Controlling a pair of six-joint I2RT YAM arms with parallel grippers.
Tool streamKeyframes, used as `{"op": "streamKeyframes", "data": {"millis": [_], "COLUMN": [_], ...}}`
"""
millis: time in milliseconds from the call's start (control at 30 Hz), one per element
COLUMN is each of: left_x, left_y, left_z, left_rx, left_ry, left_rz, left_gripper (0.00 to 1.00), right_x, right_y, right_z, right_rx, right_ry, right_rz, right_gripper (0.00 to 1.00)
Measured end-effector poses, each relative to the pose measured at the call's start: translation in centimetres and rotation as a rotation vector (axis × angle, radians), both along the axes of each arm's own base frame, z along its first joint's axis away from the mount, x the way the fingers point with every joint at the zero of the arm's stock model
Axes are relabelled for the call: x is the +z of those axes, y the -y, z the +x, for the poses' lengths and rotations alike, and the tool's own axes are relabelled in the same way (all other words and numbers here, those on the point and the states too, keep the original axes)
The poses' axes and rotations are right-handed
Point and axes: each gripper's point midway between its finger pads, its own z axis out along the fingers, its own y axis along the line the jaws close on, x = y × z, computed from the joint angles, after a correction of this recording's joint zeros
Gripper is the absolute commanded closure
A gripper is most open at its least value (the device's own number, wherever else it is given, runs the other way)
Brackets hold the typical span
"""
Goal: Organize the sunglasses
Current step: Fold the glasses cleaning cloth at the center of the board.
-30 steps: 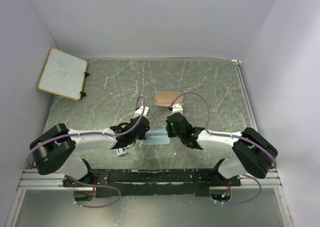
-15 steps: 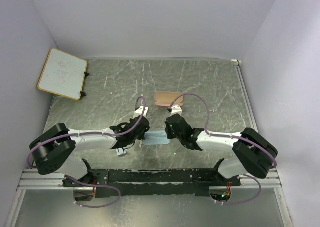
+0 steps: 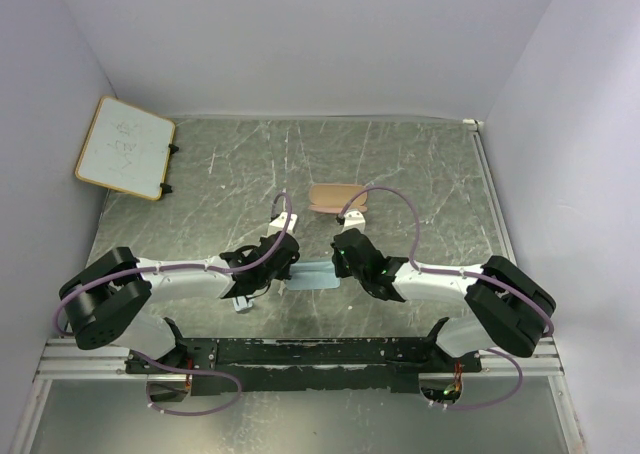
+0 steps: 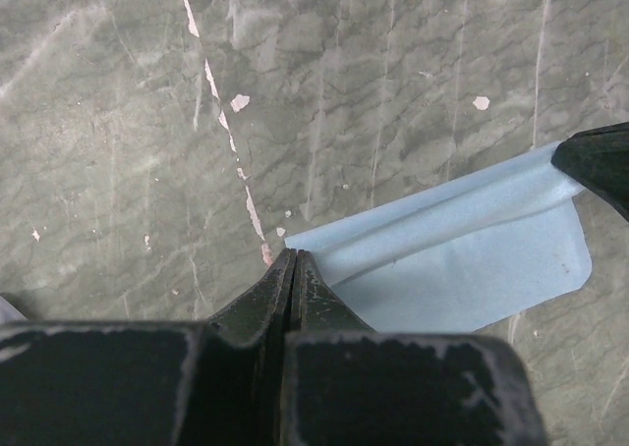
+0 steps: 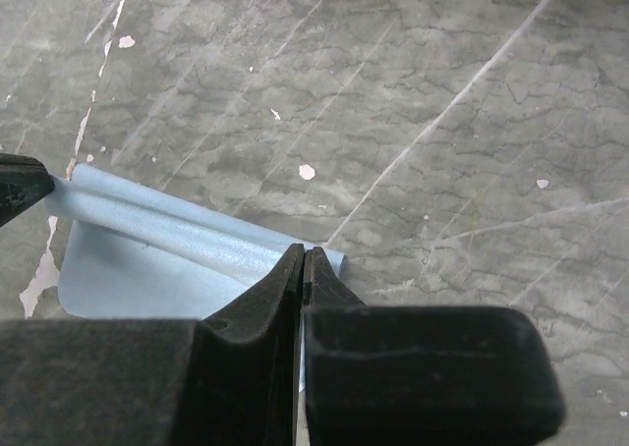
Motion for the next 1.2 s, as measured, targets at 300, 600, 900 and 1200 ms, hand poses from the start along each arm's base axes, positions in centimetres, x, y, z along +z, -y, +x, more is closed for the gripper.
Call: {"op": "streamKeyframes", "data": {"millis": [300,600,900,1200], "left_x": [0.06,0.05,0.04,0.54], "left_y": [0.15,0.21,0.44,0.53], "left_z": [-0.04,-0.11,-0.32,-0.37], "left_rx": [-0.003,-0.006,-0.016,-0.019], "left_ry": [0.001,0.001,-0.003,0.005], "left_rz": [-0.004,-0.004,-0.008,-0.019], "left_gripper": [0.93,0.93,0.91,0.76], "right_x": [-0.03,-0.11,-0.53,0.37], "right_y": [0.14,0.18,0.43,0.49], "right_z": [0.06,-0.01,-0.32,-0.37], "right_rx": [-0.006,-0.007,-0.007,-0.007], "right_ry": [0.002,-0.001,-0.011,0.003], "right_rz": [-0.005,-0.005,-0.010,0.008], "right_gripper": [1.00,1.00,0.94,0.85]}}
